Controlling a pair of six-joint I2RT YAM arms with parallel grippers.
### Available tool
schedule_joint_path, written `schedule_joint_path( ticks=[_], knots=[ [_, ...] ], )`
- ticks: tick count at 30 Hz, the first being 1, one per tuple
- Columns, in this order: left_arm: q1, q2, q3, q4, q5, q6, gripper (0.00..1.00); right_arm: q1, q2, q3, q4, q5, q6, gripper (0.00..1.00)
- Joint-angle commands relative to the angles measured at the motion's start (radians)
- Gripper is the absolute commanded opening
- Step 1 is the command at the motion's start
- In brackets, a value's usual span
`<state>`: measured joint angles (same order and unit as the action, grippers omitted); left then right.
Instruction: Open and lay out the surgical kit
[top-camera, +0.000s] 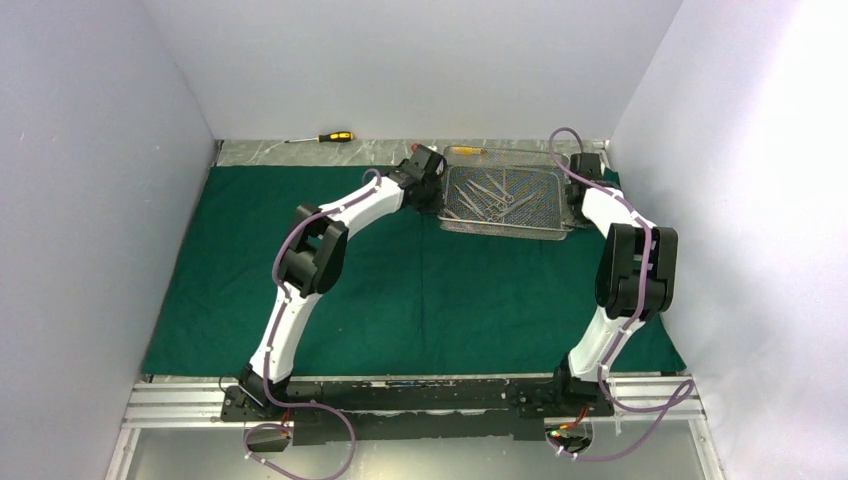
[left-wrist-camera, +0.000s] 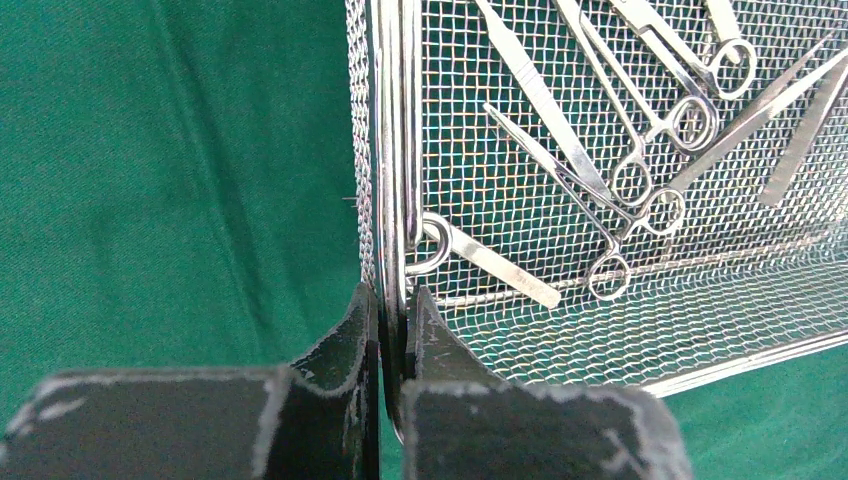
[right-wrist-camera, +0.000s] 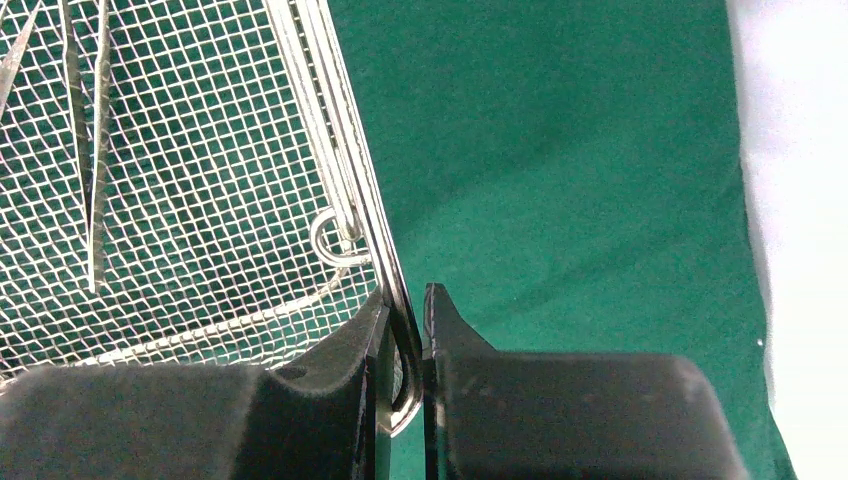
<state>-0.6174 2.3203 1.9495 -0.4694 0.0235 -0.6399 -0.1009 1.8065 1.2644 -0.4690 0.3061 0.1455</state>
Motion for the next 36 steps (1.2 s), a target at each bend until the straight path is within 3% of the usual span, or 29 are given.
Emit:
schedule_joint_path(
  ticks=[1, 9, 15, 36],
  knots=[
    [0.016, -0.076, -0.027, 0.022, 0.144, 0.105, 0.00, -0.099, 0.033, 0.051, 0.212, 0.139, 0.029, 0.00],
    [-0.005, -0.126, -0.103, -0.018, 0.073, 0.085, 0.00, -0.112, 0.086, 0.086, 0.240, 0.123, -0.061, 0.00],
    [-0.036, -0.147, -0.072, -0.071, -0.014, 0.100, 0.00, -0.122, 0.108, 0.116, 0.238, 0.120, -0.077, 0.00],
    [-0.065, -0.194, -0.098, -0.150, -0.020, 0.037, 0.03, -0.161, 0.051, 0.032, 0.245, 0.126, -0.051, 0.03]
  ],
)
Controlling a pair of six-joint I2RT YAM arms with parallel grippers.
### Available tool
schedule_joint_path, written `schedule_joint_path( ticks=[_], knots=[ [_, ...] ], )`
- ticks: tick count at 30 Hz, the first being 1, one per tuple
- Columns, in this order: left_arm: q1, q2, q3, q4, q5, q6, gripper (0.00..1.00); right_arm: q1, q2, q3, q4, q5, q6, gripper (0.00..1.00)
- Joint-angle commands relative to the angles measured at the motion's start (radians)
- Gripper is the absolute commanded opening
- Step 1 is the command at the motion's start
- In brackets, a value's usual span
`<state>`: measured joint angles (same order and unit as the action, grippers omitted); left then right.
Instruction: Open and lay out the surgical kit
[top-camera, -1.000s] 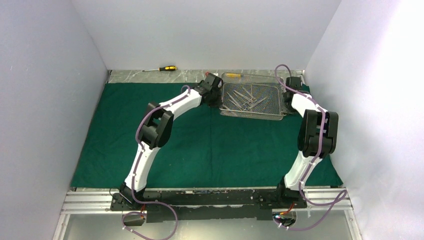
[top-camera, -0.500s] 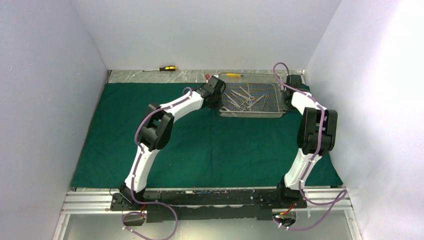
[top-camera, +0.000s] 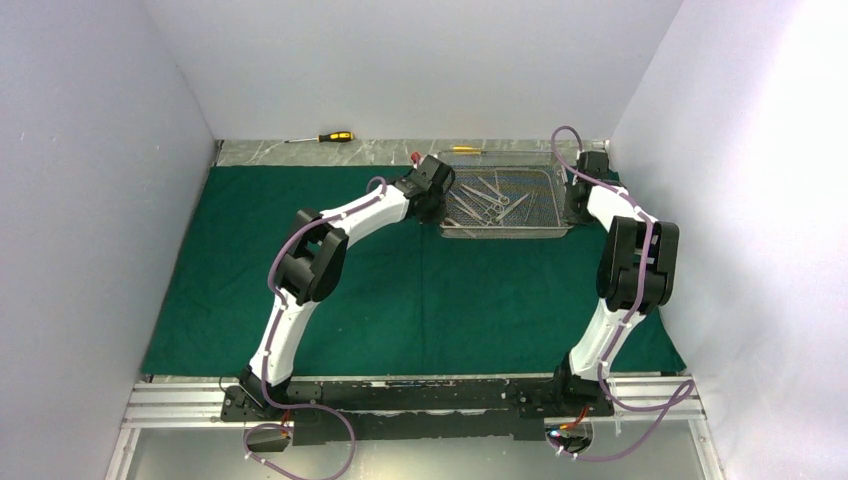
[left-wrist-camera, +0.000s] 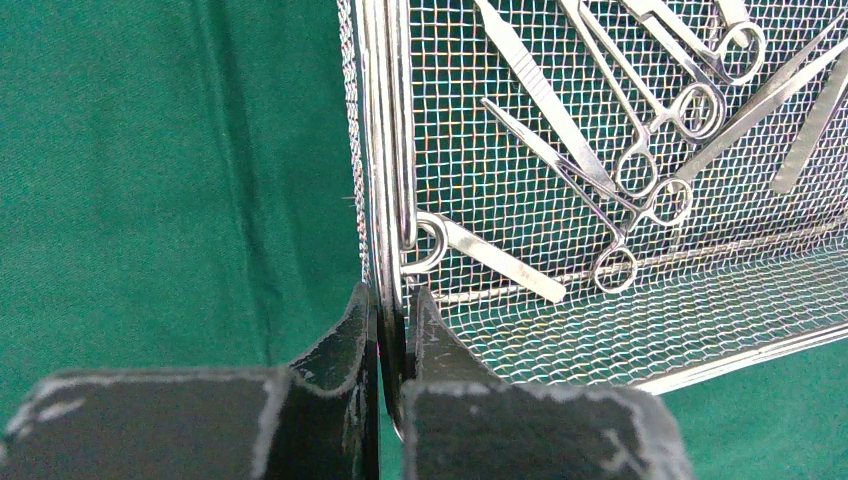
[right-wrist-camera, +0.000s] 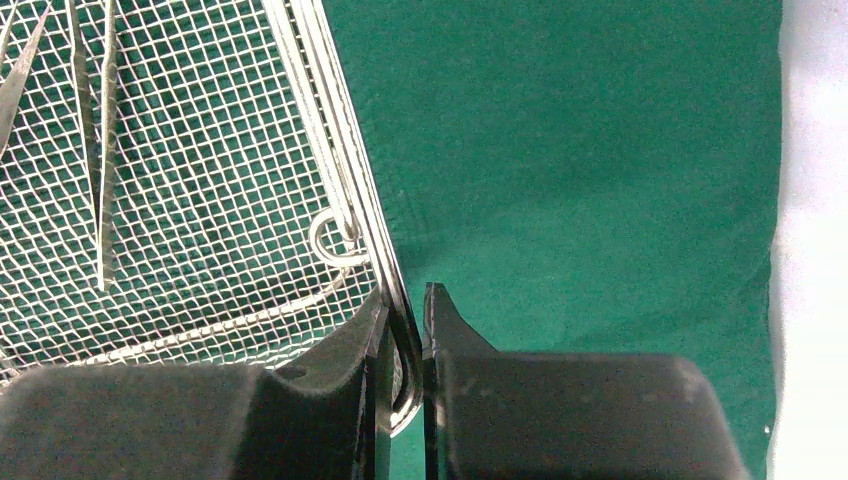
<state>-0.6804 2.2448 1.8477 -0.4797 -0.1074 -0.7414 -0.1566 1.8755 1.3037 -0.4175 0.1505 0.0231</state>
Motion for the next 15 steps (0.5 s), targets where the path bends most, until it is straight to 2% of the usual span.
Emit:
schedule_joint_path(
  ticks=[1, 5, 8, 13, 15],
  knots=[
    [-0.002, -0.113, 0.011, -0.149, 0.109, 0.139, 0.06, -0.106, -0.015, -0.010, 0.196, 0.283, 0.075, 0.07],
    [0.000, -0.095, 0.035, -0.178, 0.068, 0.137, 0.19, -0.106, -0.001, 0.004, 0.183, 0.275, 0.087, 0.25],
    [0.000, -0.083, 0.069, -0.205, 0.044, 0.134, 0.22, -0.103, 0.001, 0.015, 0.177, 0.288, 0.096, 0.35],
    [0.001, -0.068, 0.111, -0.249, -0.005, 0.134, 0.30, -0.097, -0.013, 0.009, 0.179, 0.285, 0.100, 0.38],
    [0.004, -0.071, 0.114, -0.247, -0.010, 0.135, 0.37, -0.093, -0.024, 0.002, 0.182, 0.277, 0.094, 0.39]
  ],
)
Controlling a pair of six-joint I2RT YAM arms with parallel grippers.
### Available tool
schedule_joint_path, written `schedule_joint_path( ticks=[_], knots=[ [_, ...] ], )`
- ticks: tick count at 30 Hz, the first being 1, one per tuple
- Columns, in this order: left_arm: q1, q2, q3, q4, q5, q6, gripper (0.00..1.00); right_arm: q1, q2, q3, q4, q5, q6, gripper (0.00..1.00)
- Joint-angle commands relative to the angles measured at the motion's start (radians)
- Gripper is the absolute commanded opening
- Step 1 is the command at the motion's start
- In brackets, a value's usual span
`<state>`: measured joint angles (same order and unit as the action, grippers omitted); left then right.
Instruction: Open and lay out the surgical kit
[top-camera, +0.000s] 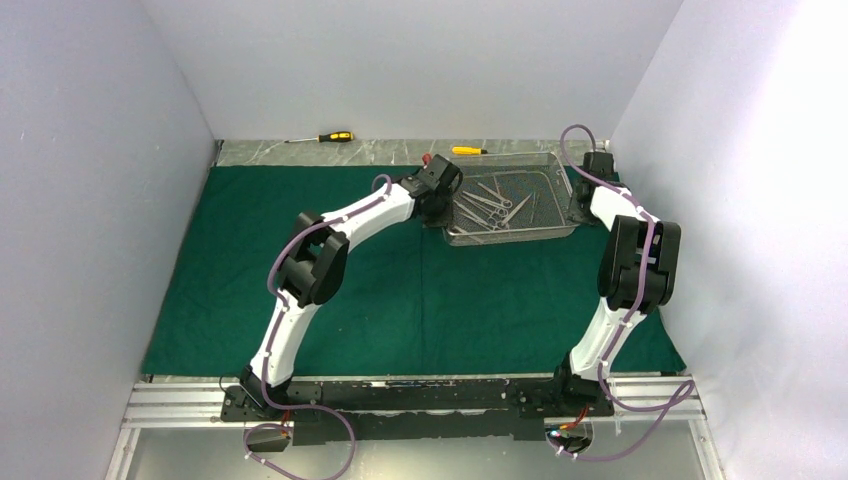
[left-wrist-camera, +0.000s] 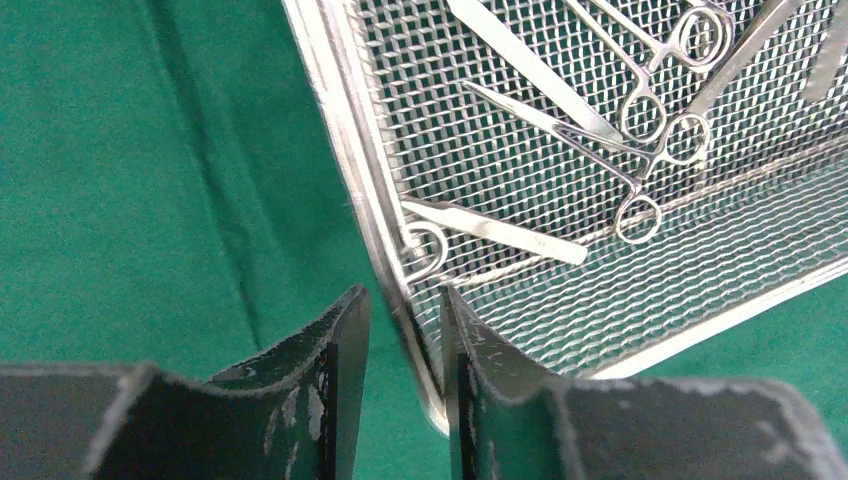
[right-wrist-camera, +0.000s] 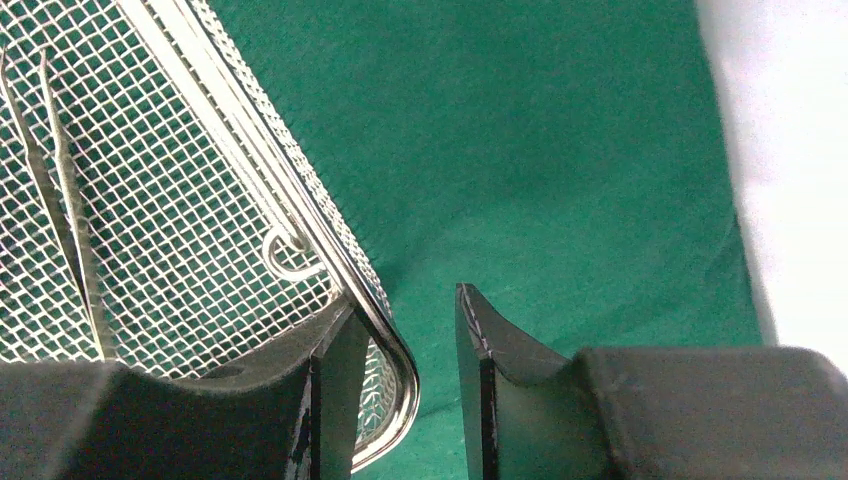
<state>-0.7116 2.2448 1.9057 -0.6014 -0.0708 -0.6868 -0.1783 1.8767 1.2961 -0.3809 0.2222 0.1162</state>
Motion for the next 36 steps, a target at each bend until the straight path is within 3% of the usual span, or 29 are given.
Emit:
schedule_joint_path(
  ticks=[1, 5, 13, 21, 36],
  knots=[
    [0.035, -0.072, 0.055, -0.121, -0.047, 0.081, 0.40, -0.068, -0.032, 0.005, 0.147, 0.202, -0.001, 0.40],
    [0.043, -0.069, 0.058, -0.117, -0.051, 0.083, 0.47, -0.052, -0.048, 0.003, 0.143, 0.199, -0.005, 0.43],
    [0.081, -0.047, 0.086, -0.096, 0.007, 0.082, 0.39, 0.007, -0.056, -0.003, 0.116, 0.220, 0.016, 0.42],
    [0.113, -0.009, 0.124, -0.056, 0.129, 0.102, 0.35, 0.052, -0.049, 0.000, 0.039, 0.271, 0.124, 0.30],
    [0.183, 0.015, 0.194, -0.057, 0.192, 0.140, 0.40, 0.053, -0.084, 0.013, -0.126, 0.245, 0.337, 0.31]
  ],
)
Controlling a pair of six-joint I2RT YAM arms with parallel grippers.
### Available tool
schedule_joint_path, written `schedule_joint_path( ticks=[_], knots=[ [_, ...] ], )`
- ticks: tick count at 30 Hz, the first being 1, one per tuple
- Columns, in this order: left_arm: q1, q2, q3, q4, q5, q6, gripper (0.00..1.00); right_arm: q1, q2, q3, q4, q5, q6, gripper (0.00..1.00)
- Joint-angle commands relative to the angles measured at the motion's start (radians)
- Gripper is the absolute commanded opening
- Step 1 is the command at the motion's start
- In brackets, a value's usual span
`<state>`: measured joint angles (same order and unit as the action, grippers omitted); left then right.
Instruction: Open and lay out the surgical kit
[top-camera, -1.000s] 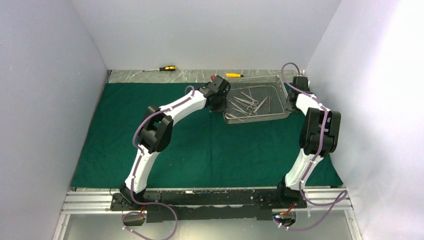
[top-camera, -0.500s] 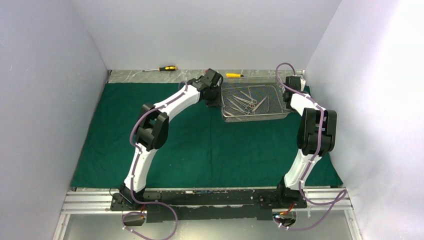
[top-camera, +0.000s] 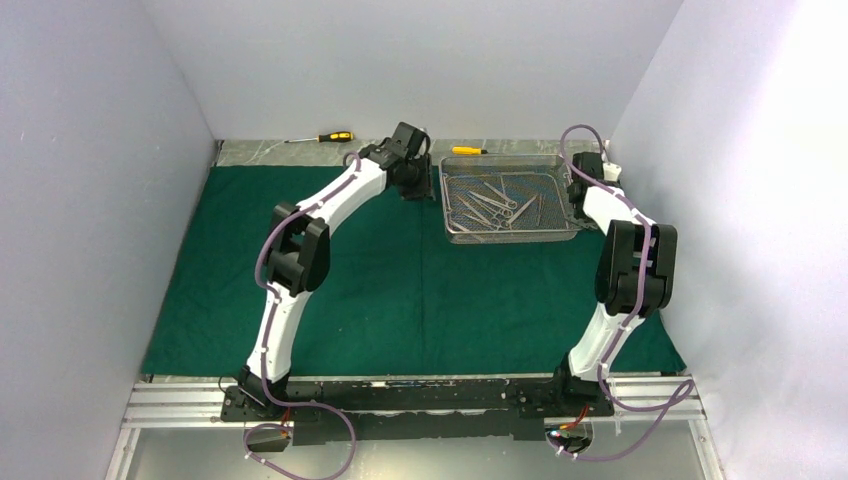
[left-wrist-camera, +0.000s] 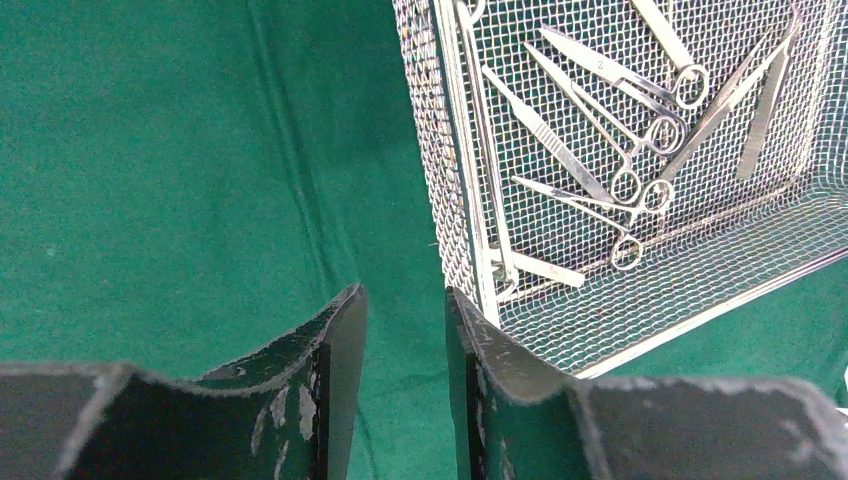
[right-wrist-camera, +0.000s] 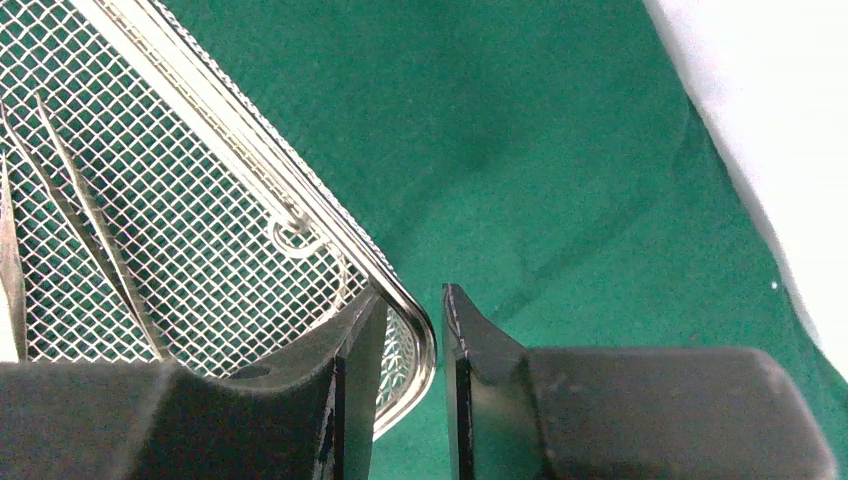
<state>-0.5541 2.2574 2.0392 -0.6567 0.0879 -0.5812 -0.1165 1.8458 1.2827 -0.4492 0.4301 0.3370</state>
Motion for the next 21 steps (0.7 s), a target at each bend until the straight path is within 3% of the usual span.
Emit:
schedule_joint_path(
  ticks=[1, 8, 11, 15, 21],
  knots=[
    [0.035, -0.005, 0.061, -0.001, 0.036, 0.036, 0.41, -0.007, -0.051, 0.028, -0.065, 0.031, 0.133, 0.31],
    [0.105, -0.061, 0.029, 0.002, 0.053, 0.056, 0.42, -0.009, -0.019, 0.054, -0.102, -0.004, 0.176, 0.31],
    [0.131, -0.083, -0.013, 0.005, 0.046, 0.060, 0.42, -0.009, -0.026, 0.036, -0.095, -0.032, 0.208, 0.27],
    [0.171, -0.105, -0.062, 0.014, 0.064, 0.049, 0.42, -0.008, -0.018, 0.034, -0.113, -0.030, 0.244, 0.01],
    [0.205, -0.119, -0.084, 0.011, 0.071, 0.053, 0.41, -0.004, -0.007, 0.042, -0.167, -0.020, 0.333, 0.00]
  ],
)
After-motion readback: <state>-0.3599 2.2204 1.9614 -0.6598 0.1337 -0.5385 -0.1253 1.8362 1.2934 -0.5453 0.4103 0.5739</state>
